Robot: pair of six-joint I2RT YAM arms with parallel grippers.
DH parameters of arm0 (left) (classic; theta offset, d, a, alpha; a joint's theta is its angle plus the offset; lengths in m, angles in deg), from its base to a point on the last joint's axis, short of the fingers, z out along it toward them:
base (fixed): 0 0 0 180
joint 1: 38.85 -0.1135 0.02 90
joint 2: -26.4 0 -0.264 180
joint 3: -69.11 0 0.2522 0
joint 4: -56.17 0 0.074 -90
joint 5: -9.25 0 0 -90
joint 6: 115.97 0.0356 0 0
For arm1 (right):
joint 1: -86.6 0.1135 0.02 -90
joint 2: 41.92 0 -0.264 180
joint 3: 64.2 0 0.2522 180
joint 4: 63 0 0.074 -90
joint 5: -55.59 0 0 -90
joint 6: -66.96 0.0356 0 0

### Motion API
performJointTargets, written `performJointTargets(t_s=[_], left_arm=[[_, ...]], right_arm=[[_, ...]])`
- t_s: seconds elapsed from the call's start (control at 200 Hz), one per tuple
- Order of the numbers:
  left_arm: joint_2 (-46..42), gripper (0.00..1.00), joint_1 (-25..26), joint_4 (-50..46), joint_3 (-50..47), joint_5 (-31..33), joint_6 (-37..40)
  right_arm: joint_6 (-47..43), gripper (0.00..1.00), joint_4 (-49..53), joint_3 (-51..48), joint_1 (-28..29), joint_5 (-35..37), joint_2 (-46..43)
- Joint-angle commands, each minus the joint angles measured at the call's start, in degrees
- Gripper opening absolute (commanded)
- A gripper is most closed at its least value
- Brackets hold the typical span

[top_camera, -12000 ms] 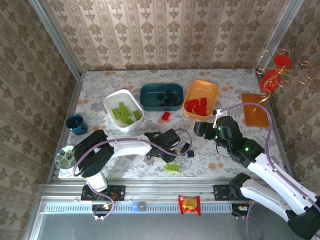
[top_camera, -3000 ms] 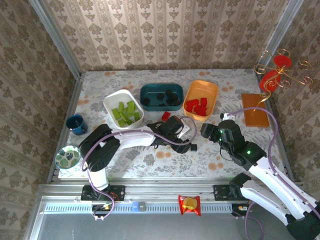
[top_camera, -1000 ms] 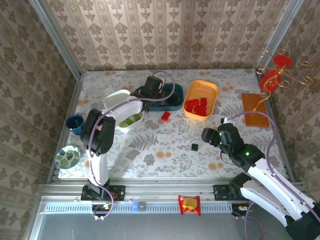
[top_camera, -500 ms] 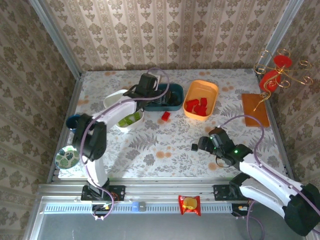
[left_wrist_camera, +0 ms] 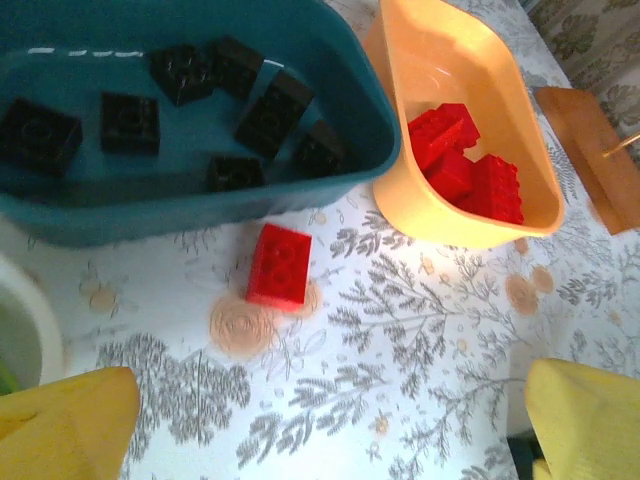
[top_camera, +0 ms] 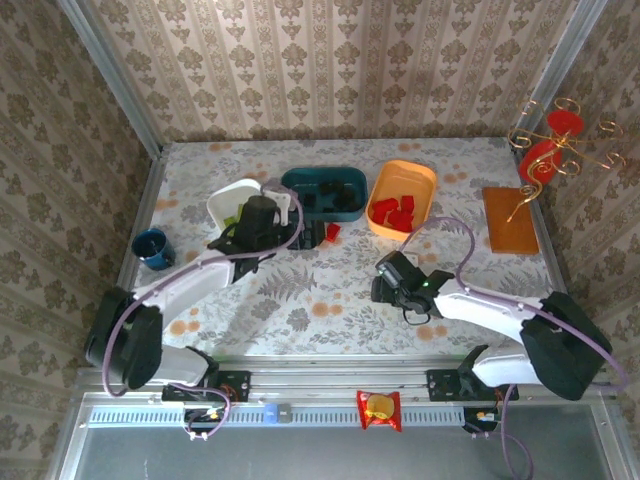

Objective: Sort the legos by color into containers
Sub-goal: Pick up the lego from the bottom-center of the table, then place the lego in the container.

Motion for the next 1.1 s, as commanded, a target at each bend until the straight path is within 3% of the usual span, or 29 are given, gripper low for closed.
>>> performJointTargets(t_s=[0.0, 0.21, 0.365, 0.495, 0.64, 0.88, 1.095], left_arm=[[-5.8, 1.0, 0.04, 4.3, -5.33, -0.75, -4.13], [-10.46, 1.0, 0.7, 3.66, -11.3, 2.21, -6.18], [-13.29, 1.0, 0.67, 3.48, -13.12, 2.46, -5.42], [-14.35, 1.0, 0.51, 2.57, -13.46, 2.94, -4.31], [-13.0, 1.0, -0.74, 7.85, -15.03, -2.01, -6.11], [-12.42, 1.0, -0.95, 7.82, -14.48, -3.96, -5.64], [-12.51, 0.97, -0.67, 3.29, -12.73, -2.45, -2.56]], right_arm=[[0.49, 0.64, -0.33, 1.98, 1.37, 2.71, 3.25], [-0.16, 0.38, -1.25, 3.96, 2.6, 2.0, 7.08], [-4.4, 0.28, -3.95, 4.86, 2.75, 0.42, 4.41], [-10.43, 0.26, -4.74, 10.31, 2.34, -1.5, 0.13], [-13.45, 0.25, -5.33, 20.14, -1.91, -5.55, 3.59], [-14.23, 0.24, -5.48, 39.35, -9.0, -7.89, 23.1], [-11.63, 0.28, -1.6, 55.96, -11.41, -7.79, 38.34]])
